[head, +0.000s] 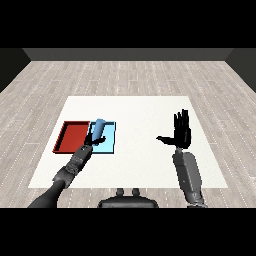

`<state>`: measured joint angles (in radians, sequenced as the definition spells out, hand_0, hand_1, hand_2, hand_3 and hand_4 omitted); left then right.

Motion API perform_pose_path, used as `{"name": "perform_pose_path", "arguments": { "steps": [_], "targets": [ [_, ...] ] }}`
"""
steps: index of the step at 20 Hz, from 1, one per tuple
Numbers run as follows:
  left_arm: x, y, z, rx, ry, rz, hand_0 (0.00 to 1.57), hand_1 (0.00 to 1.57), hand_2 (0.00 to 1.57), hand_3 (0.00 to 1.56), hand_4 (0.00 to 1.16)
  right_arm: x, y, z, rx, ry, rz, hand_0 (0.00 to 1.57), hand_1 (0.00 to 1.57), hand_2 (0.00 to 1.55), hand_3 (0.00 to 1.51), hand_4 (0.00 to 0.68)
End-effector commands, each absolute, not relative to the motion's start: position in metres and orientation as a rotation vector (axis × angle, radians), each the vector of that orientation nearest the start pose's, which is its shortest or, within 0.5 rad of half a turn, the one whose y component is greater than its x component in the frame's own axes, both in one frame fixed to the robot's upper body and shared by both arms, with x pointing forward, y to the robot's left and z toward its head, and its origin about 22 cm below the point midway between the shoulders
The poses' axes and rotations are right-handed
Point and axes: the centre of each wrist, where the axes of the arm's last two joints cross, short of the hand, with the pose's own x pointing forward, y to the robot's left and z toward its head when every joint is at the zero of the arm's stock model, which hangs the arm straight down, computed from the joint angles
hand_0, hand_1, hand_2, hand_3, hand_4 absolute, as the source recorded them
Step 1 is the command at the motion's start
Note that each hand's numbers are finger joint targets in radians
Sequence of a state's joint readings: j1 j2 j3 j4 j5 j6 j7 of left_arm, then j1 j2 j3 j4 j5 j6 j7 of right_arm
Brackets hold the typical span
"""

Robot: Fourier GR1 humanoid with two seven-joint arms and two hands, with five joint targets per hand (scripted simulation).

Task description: Pick the blue can and put it in the blue box

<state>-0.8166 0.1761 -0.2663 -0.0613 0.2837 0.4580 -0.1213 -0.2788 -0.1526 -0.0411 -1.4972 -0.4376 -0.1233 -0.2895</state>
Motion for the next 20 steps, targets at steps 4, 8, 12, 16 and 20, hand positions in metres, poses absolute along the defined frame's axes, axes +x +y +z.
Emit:
{"name": "perform_pose_path", "arguments": {
  "steps": [4, 8, 12, 16, 20],
  "targets": [
    [0.348, 0.266, -0.090, 0.681, -0.925, -0.262, 0.00, 0.00, 0.00, 0.00, 0.10, 0.306, -0.242, 0.064, 0.215, -1.999, -0.304, 0.00, 0.00, 0.00, 0.00, 0.000],
    [0.361, 0.240, -0.081, 0.758, -1.056, -0.110, 0.00, 0.00, 0.00, 0.00, 0.00, 0.305, -0.229, 0.056, 0.252, -2.020, -0.304, 0.00, 0.00, 0.00, 0.00, 0.000],
    [0.362, 0.237, -0.079, 0.760, -1.153, -0.019, 0.00, 0.00, 0.00, 0.00, 0.00, 0.296, -0.240, 0.043, 0.238, -2.030, -0.315, 0.00, 0.00, 0.00, 0.00, 0.000],
    [0.374, 0.218, -0.064, 0.760, -1.408, 0.040, 0.00, 0.00, 0.00, 0.00, 0.00, 0.300, -0.240, 0.052, 0.269, -2.027, -0.310, 0.00, 0.00, 0.00, 0.00, 0.000],
    [0.385, 0.193, -0.042, 0.484, -1.692, 0.077, 0.00, 0.00, 0.00, 0.00, 0.00, 0.302, -0.237, 0.059, 0.272, -2.027, -0.270, 0.00, 0.00, 0.00, 0.00, 0.000]
  ]
}}
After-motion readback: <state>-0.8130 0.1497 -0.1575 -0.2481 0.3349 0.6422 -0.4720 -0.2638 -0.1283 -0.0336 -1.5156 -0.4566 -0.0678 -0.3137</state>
